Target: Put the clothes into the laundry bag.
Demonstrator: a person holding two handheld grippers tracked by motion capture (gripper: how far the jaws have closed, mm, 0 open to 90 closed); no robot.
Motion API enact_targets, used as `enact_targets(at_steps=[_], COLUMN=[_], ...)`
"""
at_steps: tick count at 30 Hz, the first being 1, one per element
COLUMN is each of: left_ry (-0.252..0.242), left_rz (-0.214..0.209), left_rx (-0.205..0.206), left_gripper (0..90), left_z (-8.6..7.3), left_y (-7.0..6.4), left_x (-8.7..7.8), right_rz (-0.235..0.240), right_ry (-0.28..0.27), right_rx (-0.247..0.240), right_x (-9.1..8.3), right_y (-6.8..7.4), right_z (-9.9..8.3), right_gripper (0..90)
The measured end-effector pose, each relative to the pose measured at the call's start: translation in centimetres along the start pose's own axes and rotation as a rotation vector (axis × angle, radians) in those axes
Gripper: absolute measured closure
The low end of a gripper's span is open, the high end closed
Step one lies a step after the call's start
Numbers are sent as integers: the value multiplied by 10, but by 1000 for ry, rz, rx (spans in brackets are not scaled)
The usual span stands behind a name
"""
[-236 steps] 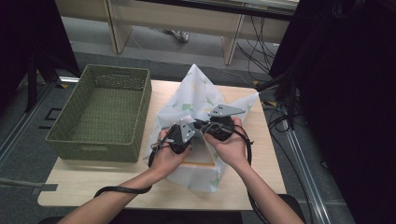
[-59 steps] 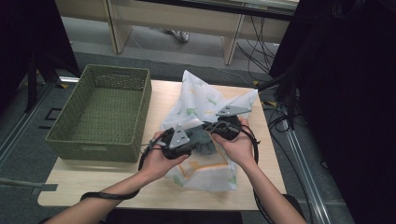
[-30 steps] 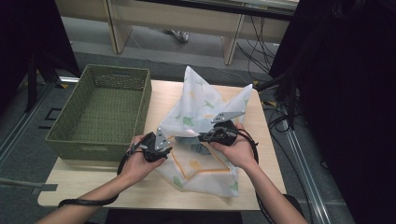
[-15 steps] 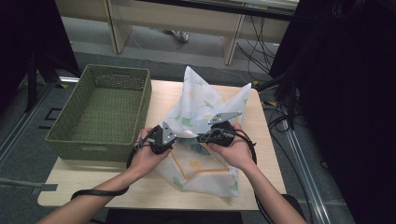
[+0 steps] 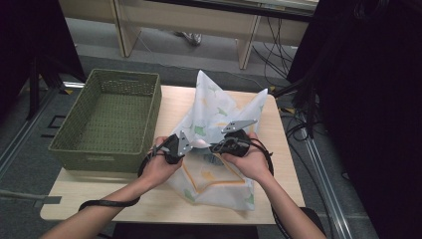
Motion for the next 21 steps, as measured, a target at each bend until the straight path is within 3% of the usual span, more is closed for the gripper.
enact_targets(at_steps=[3,5,6,7,9,12,17,20,21], left_ry=[2,11,14,28,36,67,113,127,130], left_rz=[-53,-72,-97,-127,-227,-275,-380,-419,-435], left_rx=[29,53,64,87,149,220,250,278,263], left_gripper=[892,892,892,892,891,892,890,889,888], left_z=[-1,-3,-4,-5,-7,-12,-18,-20,-21], left_y=[2,4,4,4,-1,-6,-15,-19,-24], left_x=[-7,-13,-17,-21,-29,-39,-46,-47,-48], right_rz=[4,4,6,5,13,30,52,63,67], right_ry=[10,24,28,41,75,113,211,256,261], right_rx=[-36,-14,-33,-21,-39,-43,-82,-95,-101], right_x=[0,0,1,1,3,6,8,11,12], right_y=[-3,-3,-5,-4,-6,-5,0,2,2], right_z=[-1,-3,-3,-5,-7,-12,-26,-34,-36], right_gripper=[900,900,900,900,898,898,898,898,898])
Point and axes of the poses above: each handheld gripper's, and its own axes: x roughly forward along the jaws, z roughly out of its top, y roughly to its left, the point moved 6 cm from there along x, roughly forward along the jaws, and after that the axes turned 3 degrees about z, right-handed, at the moved point
